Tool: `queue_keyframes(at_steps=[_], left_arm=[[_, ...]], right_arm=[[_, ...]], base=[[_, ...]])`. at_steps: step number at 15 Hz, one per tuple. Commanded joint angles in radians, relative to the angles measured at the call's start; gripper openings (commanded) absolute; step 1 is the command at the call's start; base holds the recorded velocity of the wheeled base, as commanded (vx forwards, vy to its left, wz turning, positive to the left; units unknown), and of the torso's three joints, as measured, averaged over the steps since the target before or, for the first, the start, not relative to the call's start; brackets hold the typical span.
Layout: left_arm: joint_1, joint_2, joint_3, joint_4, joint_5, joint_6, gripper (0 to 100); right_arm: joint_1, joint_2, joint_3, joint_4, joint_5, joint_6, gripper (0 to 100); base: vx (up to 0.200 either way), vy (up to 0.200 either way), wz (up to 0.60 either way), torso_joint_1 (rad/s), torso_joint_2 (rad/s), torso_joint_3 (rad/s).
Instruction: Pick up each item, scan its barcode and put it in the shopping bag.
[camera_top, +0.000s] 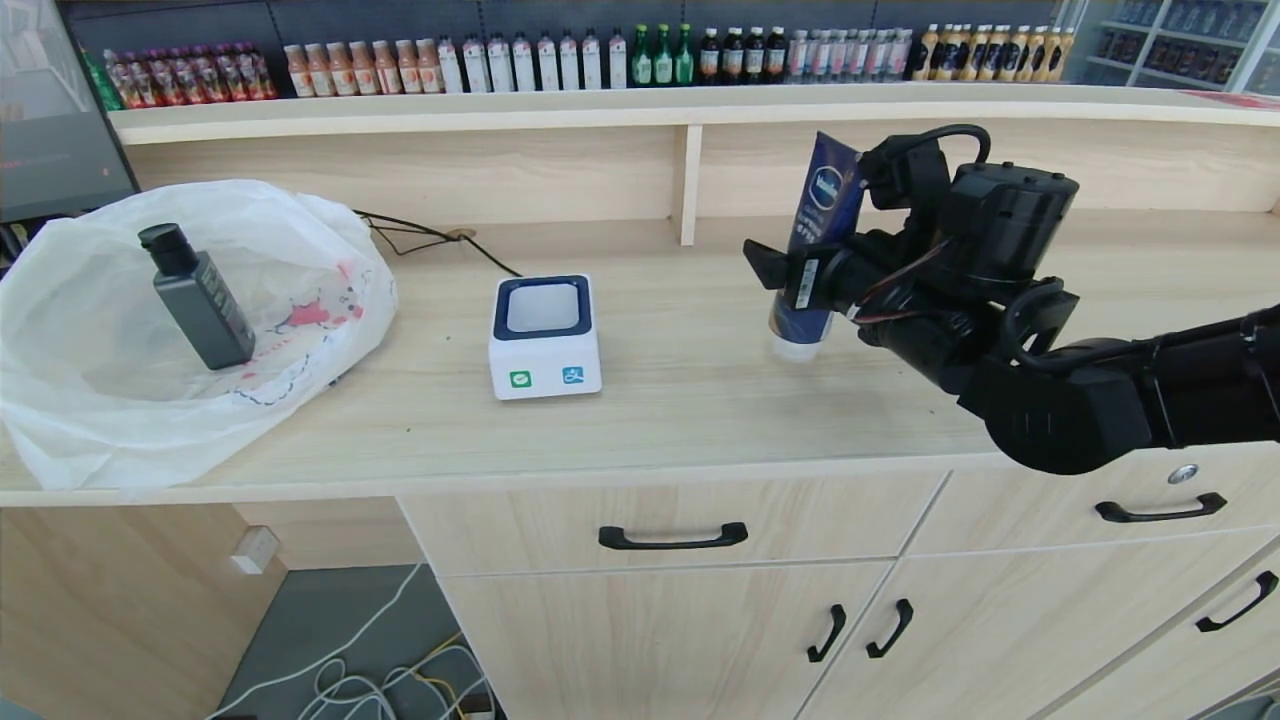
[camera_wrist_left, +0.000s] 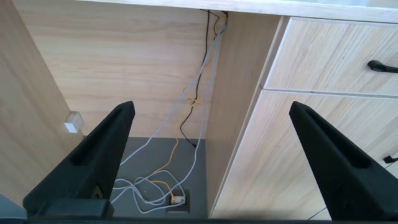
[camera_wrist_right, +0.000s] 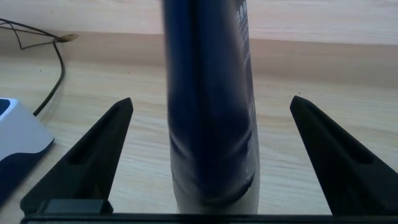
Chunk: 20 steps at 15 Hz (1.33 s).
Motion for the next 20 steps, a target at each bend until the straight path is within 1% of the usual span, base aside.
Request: queue_keyframes(at_steps=[1,12,13,20], left_arm=[[0.0,0.0,0.0,0.0,0.0,0.001,100],[0.0,0.0,0.0,0.0,0.0,0.001,100],[0.0,0.0,0.0,0.0,0.002,0.0,100],[0.0,0.0,0.0,0.0,0.0,0.0,100]], right_arm=[[0.001,0.015,0.001,-0.001,-0.001,0.0,100],[0.002,0.036,0.001,-0.007,-0.005,0.001,100],[0.002,0.036,0.001,-0.007,-0.005,0.001,0],[0.001,0.033,-0.003,-0.007,-0.007,0.003,0]], base=[[0.0,0.0,0.0,0.0,0.0,0.0],[0.0,0.0,0.0,0.0,0.0,0.0],[0.0,0.0,0.0,0.0,0.0,0.0],[0.0,0.0,0.0,0.0,0.0,0.0]])
